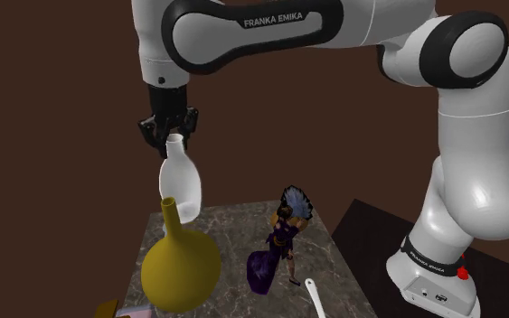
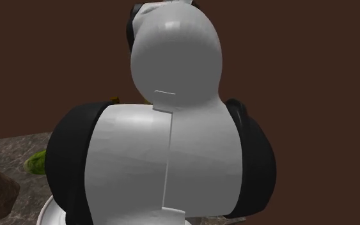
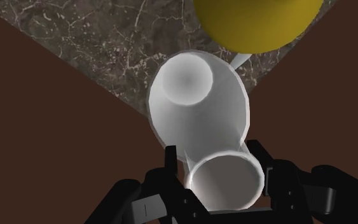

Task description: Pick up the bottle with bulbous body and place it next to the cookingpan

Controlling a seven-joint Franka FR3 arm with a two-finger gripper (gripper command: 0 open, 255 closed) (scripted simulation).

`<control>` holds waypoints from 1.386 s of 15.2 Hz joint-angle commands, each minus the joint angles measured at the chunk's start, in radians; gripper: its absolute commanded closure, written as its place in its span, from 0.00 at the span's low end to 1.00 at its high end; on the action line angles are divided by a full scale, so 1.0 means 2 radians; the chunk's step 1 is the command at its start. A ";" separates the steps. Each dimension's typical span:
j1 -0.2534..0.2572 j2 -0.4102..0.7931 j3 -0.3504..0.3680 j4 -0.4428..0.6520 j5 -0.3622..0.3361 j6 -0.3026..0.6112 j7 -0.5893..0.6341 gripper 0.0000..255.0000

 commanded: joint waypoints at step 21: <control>0.095 -0.114 0.073 0.051 0.017 -0.175 0.148 1.00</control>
